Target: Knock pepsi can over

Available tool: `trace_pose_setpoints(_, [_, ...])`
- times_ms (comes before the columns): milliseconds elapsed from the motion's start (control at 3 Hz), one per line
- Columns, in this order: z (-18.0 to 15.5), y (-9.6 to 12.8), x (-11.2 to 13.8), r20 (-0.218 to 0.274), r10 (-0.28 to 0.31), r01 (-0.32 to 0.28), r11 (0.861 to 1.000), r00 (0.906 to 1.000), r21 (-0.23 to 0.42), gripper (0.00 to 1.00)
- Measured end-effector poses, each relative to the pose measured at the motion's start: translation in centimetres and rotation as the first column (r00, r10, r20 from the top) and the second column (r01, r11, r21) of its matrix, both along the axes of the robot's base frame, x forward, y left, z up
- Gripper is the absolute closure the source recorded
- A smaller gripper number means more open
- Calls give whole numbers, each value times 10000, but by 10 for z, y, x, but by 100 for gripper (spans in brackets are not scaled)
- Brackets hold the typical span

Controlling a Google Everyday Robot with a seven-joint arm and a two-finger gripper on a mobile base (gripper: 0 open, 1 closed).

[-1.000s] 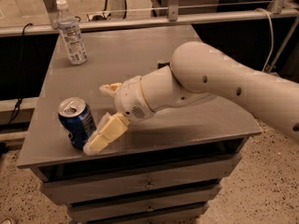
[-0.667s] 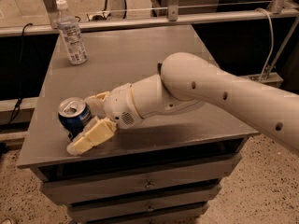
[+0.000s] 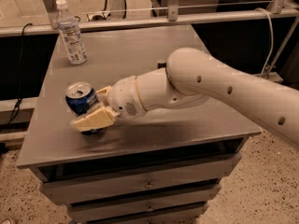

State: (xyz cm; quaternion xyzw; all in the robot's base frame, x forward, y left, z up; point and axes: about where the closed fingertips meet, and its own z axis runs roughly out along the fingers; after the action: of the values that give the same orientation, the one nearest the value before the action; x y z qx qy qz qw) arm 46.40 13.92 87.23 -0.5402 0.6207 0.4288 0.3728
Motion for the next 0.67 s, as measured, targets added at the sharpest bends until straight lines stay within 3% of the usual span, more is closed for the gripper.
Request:
trace_pose_setpoints(333, [26,-40,28,788,-553,600,9965,9954,-588,87])
trace_pose_setpoints(667, [53,-96,52,2099,-748,1249,9636,9749,-2363,100])
